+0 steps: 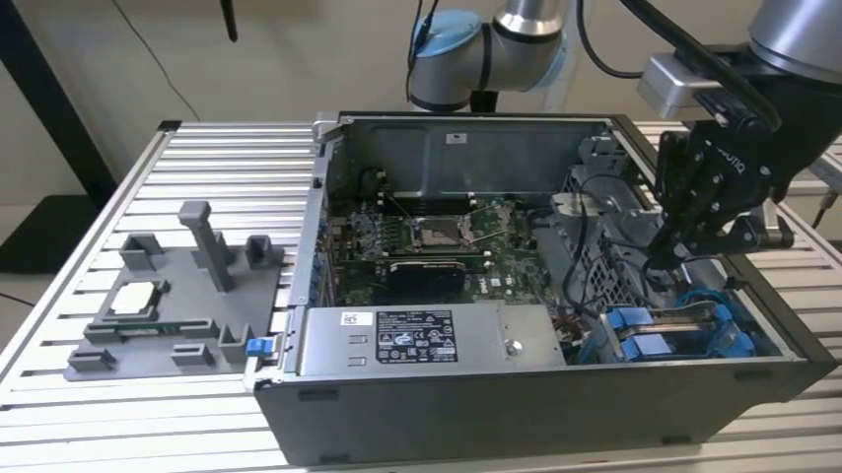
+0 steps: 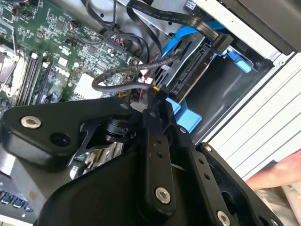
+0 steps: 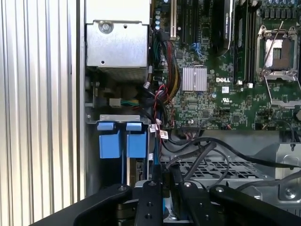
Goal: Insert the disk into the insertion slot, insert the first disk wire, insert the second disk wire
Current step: 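Insert the first disk wire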
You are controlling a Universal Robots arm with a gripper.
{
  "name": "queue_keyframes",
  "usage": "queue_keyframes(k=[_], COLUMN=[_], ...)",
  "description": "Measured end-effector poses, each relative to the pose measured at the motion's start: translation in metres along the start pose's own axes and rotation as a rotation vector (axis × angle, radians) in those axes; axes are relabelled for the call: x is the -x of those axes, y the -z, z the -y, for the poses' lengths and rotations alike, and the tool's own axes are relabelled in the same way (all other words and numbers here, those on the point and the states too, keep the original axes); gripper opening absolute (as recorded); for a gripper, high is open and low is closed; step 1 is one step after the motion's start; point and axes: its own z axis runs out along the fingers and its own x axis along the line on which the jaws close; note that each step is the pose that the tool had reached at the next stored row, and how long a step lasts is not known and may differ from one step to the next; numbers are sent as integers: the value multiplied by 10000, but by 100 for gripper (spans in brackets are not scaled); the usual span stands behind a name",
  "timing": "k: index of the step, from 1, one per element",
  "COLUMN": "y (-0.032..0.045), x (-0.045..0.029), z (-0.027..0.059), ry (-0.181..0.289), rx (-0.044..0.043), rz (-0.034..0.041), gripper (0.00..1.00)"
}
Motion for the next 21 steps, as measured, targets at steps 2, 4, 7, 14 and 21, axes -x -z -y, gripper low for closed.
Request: queue_keyframes(k=[2,4,7,14,21], y=[-3,-6,-12,-30,-55], x=[-4,-8,-15,-27,-39], z=[6,13,22,42,63], ry=[-1,-1,-2,-2,-3], rx=[0,0,-1,-1,-1], rz=[-4,-10,-17,-39,-63], gripper=[0,0,0,0,0])
